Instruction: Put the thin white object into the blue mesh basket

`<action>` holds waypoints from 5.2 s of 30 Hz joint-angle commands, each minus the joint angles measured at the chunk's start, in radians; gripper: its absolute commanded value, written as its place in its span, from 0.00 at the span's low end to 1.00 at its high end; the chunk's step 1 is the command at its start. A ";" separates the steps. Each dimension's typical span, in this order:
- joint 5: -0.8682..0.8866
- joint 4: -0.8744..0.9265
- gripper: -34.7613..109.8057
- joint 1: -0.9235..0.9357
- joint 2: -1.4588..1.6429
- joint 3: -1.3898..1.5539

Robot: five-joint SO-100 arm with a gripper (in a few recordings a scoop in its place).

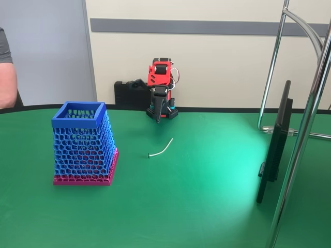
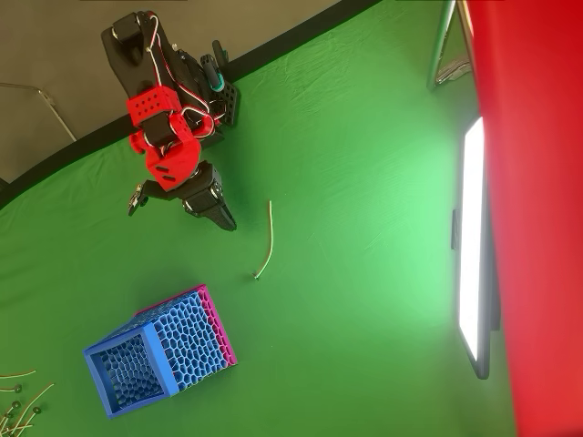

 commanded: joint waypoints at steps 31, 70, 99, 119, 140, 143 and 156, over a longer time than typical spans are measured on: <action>-0.245 0.308 0.28 0.083 -1.144 -1.075; -0.482 0.655 0.31 -0.020 -1.833 -1.759; -0.497 0.655 0.34 0.021 -1.916 -1.724; -0.511 0.655 0.33 0.038 -1.985 -1.790; -0.529 0.655 0.27 0.044 -1.982 -1.847; -0.532 0.655 0.26 0.044 -1.979 -1.850; -0.532 0.655 0.30 0.041 -1.970 -1.847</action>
